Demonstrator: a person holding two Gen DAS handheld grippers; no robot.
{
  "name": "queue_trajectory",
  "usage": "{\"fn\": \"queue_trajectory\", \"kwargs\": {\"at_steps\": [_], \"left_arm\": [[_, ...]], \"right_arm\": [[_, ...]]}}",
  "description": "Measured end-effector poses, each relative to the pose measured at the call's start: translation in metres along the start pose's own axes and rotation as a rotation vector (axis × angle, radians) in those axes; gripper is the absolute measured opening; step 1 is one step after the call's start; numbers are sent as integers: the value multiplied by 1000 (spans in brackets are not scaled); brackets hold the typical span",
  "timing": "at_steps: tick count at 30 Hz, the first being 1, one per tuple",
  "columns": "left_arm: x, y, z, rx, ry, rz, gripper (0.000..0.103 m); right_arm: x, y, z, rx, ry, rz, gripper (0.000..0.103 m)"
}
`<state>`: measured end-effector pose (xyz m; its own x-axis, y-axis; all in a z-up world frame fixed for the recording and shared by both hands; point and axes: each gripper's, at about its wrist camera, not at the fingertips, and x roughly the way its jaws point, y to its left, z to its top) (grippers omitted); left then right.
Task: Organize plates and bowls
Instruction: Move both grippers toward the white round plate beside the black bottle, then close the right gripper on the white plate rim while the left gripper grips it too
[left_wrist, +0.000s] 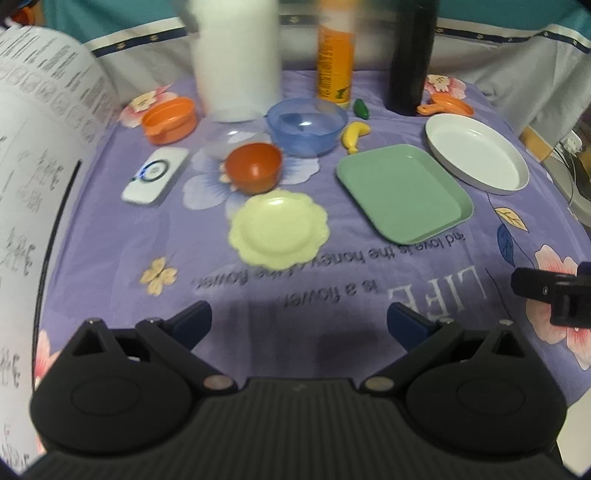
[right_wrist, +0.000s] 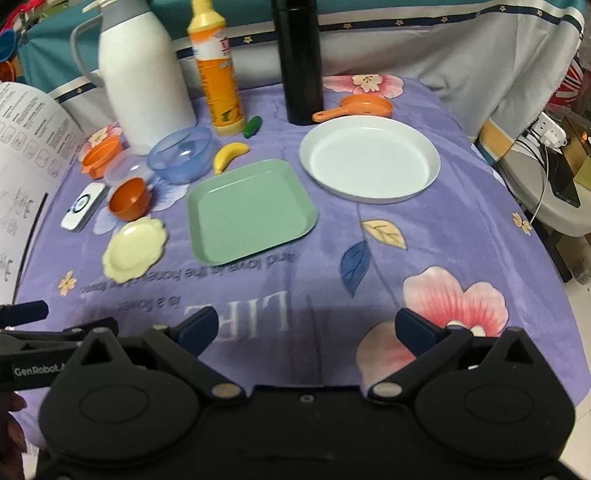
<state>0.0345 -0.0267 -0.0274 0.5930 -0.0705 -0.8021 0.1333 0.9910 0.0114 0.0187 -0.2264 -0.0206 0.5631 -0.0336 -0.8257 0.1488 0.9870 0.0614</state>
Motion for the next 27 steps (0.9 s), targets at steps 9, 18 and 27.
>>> {"fn": "queue_trajectory", "kwargs": {"at_steps": [9,18,27], "left_arm": [[41,-49,52,148,-48,-6,103],[91,-102,110,219,-32,-88,95],[148,-127,151,125,23,-172,74]], "right_arm": [[44,-57,43,59,-45,-44,103],[99,-132,101,182,-79,-41,77],[149,-175,131,243,-78,-59,51]]}}
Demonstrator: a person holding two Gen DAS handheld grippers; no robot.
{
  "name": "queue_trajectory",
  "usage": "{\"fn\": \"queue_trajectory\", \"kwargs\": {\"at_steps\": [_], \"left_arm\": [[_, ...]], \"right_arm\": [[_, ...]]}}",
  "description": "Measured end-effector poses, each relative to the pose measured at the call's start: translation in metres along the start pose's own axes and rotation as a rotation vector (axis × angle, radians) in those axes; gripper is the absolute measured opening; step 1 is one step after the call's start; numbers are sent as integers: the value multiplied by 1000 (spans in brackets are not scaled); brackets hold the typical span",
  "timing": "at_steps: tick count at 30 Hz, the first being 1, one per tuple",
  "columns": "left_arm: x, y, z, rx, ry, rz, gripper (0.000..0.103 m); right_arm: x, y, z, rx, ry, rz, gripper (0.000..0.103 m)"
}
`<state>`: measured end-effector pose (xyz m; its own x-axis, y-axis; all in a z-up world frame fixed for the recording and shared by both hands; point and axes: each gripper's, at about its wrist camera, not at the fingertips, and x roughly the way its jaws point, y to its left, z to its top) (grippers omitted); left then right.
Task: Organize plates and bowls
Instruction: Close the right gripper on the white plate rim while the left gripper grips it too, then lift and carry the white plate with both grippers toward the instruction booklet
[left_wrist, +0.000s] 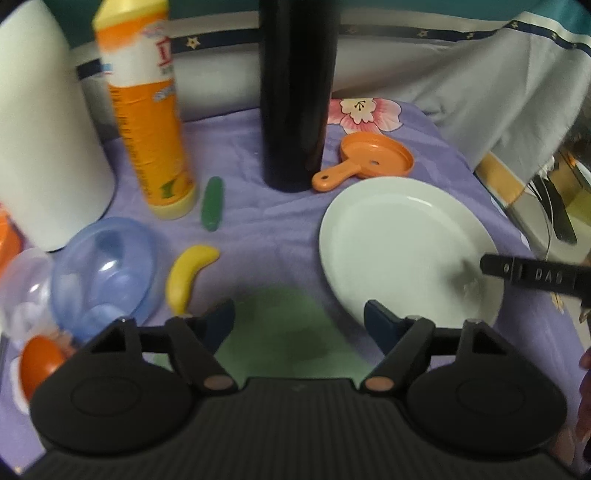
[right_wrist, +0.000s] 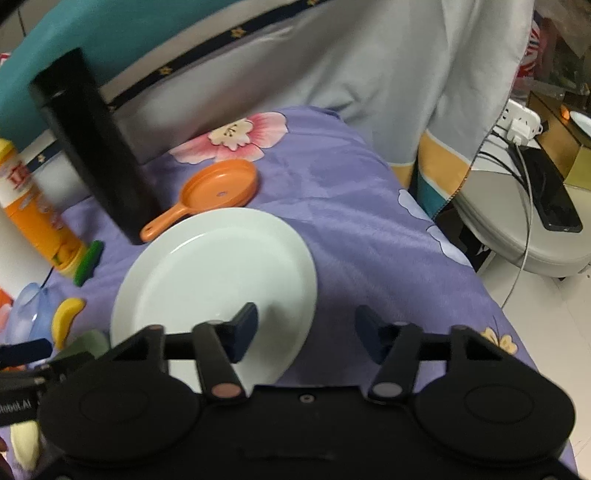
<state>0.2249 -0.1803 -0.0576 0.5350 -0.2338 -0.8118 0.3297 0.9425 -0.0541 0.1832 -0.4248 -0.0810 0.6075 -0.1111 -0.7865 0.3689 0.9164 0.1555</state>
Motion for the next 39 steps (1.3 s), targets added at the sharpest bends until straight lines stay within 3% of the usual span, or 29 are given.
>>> {"fn": "queue_trajectory", "kwargs": {"at_steps": [2,5,7,9,10,13,15,18,26,33,39], "left_arm": [[12,-5,4,13,3,11,69],[29,-12,11,33,24,-1,53],[35,-17,13,57,25,-4,48],[41,-23,14,94,28,-17,32],[44,-25,16,99,43,-34,29],[48,-28,15,118,42,-41,31],[50,-28,16,119,32,-29,39],[52,-29,20,108,35,-48,38],[39,-36,17,117,20,-4,34],[-2,-32,11,138,-27,-7,34],[-46,-8,-13,124,-40,2,34]], "right_arm": [[14,-2,5,7,14,11,37],[27,-4,3,4,23,20,21],[30,-2,1,-9,13,24,20],[31,3,-2,-30,4,27,20],[33,4,-1,-36,2,27,20],[36,4,2,-41,-2,40,20],[37,3,4,-37,-2,47,20],[40,3,6,-22,-6,49,20],[30,8,1,15,16,25,20],[-9,10,-5,35,-11,45,20],[-50,30,-24,10,-20,91,20]]}}
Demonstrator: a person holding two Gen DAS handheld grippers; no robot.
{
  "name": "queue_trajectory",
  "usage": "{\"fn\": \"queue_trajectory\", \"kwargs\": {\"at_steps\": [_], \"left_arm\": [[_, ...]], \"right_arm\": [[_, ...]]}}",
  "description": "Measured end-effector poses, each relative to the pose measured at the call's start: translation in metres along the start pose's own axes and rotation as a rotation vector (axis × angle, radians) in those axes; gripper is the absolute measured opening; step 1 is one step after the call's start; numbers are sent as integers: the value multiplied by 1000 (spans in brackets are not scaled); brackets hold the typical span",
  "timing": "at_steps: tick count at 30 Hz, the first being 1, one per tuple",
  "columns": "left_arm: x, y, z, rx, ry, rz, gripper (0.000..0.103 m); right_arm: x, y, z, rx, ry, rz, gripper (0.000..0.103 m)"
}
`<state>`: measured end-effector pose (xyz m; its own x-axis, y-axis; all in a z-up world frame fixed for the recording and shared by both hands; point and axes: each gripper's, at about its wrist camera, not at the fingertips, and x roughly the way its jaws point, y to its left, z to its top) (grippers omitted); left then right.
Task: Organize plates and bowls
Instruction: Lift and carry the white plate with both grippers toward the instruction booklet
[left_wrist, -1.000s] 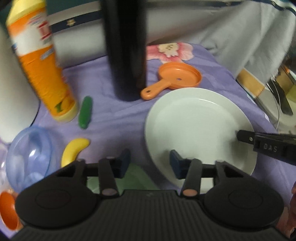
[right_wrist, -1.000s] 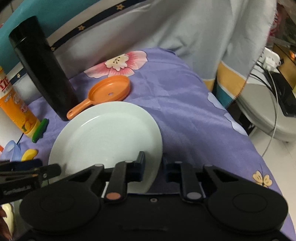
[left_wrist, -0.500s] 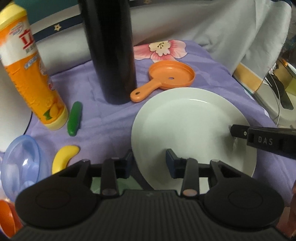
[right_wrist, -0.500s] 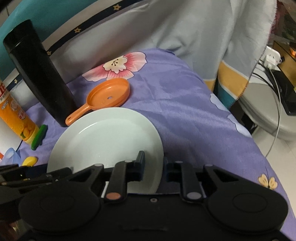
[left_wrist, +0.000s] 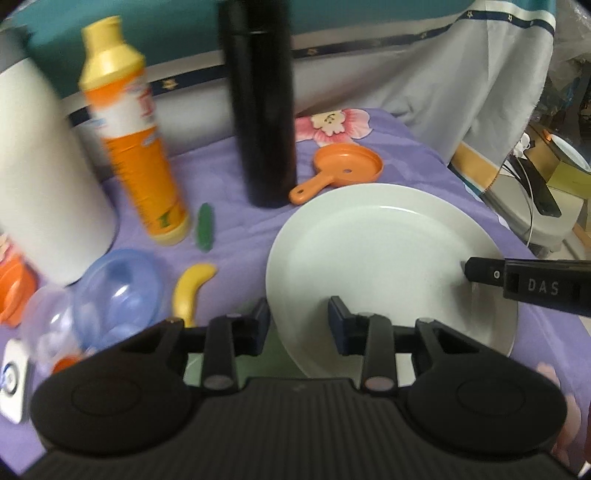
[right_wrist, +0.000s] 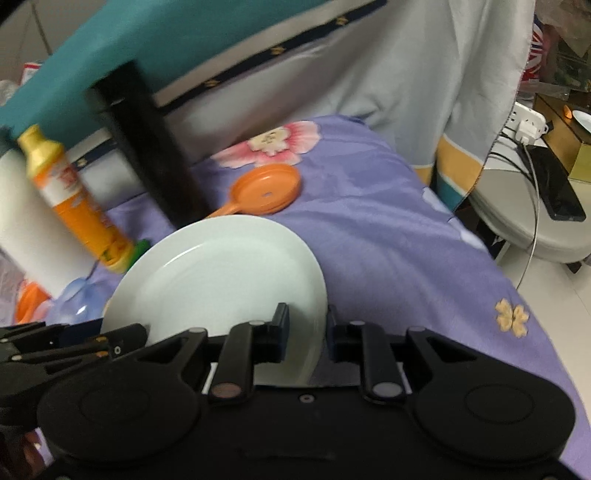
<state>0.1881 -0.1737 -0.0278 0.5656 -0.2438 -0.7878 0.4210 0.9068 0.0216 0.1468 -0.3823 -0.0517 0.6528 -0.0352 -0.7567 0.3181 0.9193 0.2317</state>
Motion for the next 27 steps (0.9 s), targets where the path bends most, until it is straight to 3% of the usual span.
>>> {"fn": "queue_trajectory", "kwargs": {"at_steps": [7,16,27], "left_arm": [[-60,39,-49,-46,0,35,34],[-127,100,-134,-138,32,106,34],[-186,175,-216,-299,51,192,34]], "right_arm": [[-43,41,-38,-49,24,72,20],[-88,106,-104,-127,97,182,21],[-121,213,-171,-315,190,251,21]]}}
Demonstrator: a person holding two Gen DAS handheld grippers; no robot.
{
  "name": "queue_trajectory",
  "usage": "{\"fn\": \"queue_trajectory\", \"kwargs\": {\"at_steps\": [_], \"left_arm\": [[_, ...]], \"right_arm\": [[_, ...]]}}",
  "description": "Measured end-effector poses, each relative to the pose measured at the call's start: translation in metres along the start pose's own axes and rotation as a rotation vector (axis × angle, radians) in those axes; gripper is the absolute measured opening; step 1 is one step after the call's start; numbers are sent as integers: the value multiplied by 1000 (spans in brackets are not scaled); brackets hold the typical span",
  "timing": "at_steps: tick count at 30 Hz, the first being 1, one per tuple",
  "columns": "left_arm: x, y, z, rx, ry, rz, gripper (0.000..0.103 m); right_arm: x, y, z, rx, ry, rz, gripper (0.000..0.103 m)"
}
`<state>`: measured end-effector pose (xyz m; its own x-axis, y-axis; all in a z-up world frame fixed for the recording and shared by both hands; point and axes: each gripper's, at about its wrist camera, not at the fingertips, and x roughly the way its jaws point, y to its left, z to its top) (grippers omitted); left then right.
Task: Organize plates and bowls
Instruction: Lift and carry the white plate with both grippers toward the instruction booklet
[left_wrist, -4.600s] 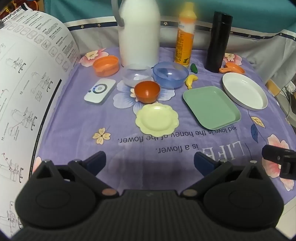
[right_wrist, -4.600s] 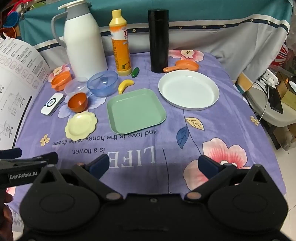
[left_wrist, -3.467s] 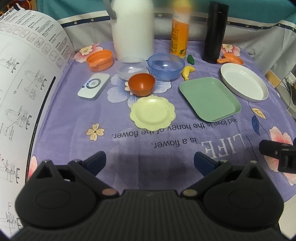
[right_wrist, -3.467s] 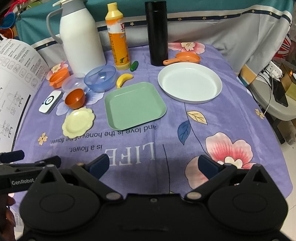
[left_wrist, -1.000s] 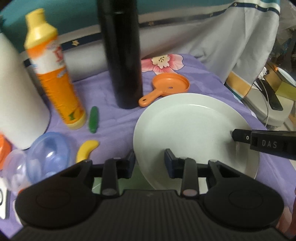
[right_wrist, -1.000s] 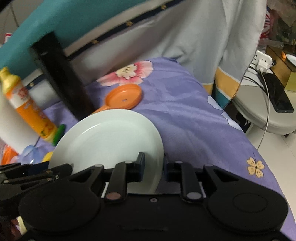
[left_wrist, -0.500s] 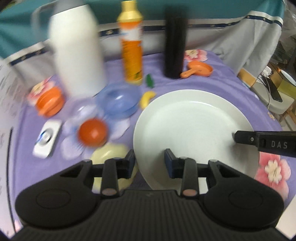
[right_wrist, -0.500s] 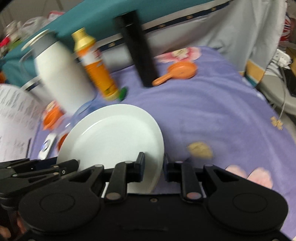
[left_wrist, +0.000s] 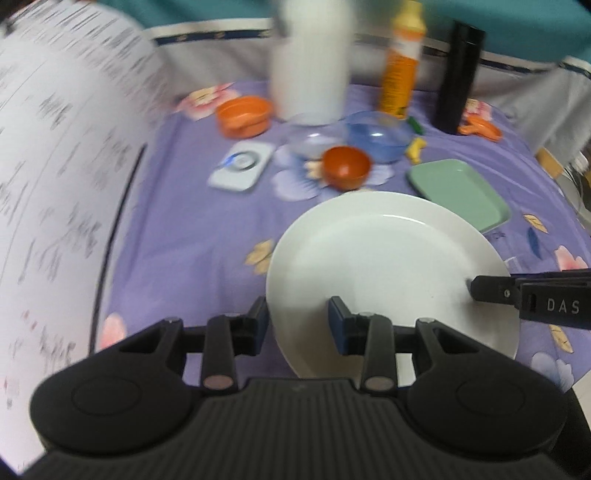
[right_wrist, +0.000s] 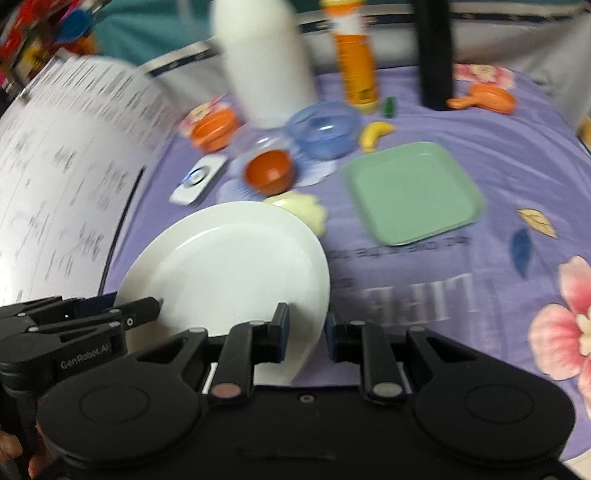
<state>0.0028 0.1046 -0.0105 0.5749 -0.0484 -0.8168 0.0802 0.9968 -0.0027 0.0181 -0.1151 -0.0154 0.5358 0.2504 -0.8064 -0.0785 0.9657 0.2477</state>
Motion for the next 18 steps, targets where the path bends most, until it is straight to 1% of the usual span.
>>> {"fn": "queue_trajectory", "kwargs": {"at_steps": [5,8,11,18], "left_arm": [[-11,37,-22,-48,-7,30,34],[-12,55,-33,-69,0,29,35],[-10,68,-41,-86,9,23,35],[4,83,-51,-110,31,5,35]], "right_arm": [[7,46,-8,-86,35,14,22],[13,68,-13,-135,54,15,22],[22,83,-16,-173,75,14,22],[35,98,-24,-213,102,-11,22]]}}
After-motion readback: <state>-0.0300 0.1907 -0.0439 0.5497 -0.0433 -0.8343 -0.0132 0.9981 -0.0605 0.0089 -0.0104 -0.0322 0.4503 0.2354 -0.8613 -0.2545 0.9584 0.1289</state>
